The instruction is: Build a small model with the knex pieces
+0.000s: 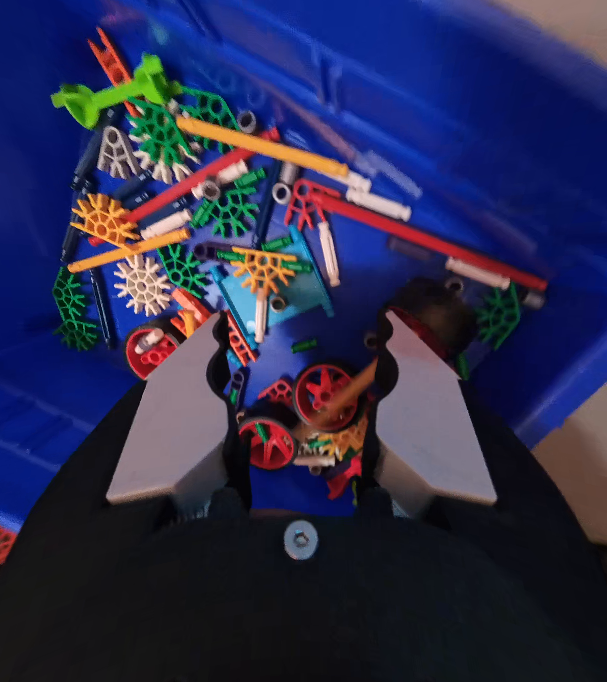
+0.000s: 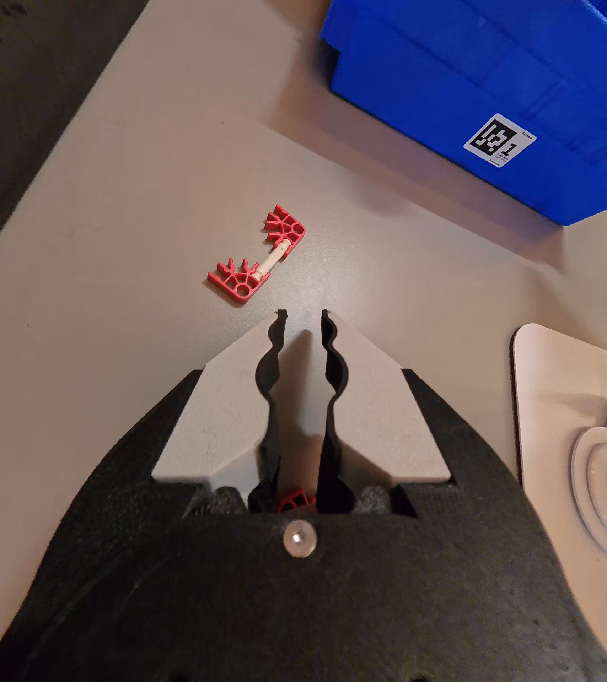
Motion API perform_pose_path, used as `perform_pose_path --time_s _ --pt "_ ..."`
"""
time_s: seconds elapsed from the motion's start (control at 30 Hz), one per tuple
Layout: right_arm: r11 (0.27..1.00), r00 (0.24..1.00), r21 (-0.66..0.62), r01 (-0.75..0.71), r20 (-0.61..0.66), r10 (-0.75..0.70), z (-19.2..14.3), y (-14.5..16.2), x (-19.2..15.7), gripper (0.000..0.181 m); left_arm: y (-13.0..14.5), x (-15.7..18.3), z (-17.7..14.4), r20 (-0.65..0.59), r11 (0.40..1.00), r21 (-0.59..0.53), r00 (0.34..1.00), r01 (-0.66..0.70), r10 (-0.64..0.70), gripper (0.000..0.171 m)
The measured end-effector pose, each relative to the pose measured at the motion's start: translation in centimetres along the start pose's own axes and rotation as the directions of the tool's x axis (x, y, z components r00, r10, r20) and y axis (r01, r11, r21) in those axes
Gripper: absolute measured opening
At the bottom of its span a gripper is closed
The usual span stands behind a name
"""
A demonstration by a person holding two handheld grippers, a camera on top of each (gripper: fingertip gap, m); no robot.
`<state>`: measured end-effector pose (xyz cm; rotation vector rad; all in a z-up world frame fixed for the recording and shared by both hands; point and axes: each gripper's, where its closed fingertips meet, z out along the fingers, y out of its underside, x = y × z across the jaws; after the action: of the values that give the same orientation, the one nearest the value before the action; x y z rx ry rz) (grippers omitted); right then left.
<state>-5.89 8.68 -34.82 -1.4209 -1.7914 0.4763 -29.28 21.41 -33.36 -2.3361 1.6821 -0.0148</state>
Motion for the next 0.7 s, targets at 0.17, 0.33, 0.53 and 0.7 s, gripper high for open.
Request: perform_pose_path --time_s 0.17,0.33,0.53,0.7 --pt "1.000 1.000 0.002 0.000 0.002 0.000 0.0 0.0 0.0 0.017 -0.3 -1.2 2.3 -0.022 0.989 -0.020 0.989 0.149 -0.149 0.078" --pt "1.000 1.000 0.008 -0.007 0.005 0.007 -0.1 0.0 0.0 0.017 -0.4 -1.5 3.0 -0.082 0.967 -0.004 0.963 0.256 -0.255 0.081" --pt "1.000 1.000 0.005 -0.003 0.006 0.003 -0.1 0.0 0.0 0.017 -0.4 -1.7 2.8 -0.070 0.963 0.040 0.962 0.265 -0.262 0.063" --pt "1.000 1.000 0.006 -0.003 0.006 0.003 -0.1 0.0 0.0 0.017 -0.3 -1.9 2.5 -0.016 0.973 0.061 0.975 0.224 -0.223 0.062"
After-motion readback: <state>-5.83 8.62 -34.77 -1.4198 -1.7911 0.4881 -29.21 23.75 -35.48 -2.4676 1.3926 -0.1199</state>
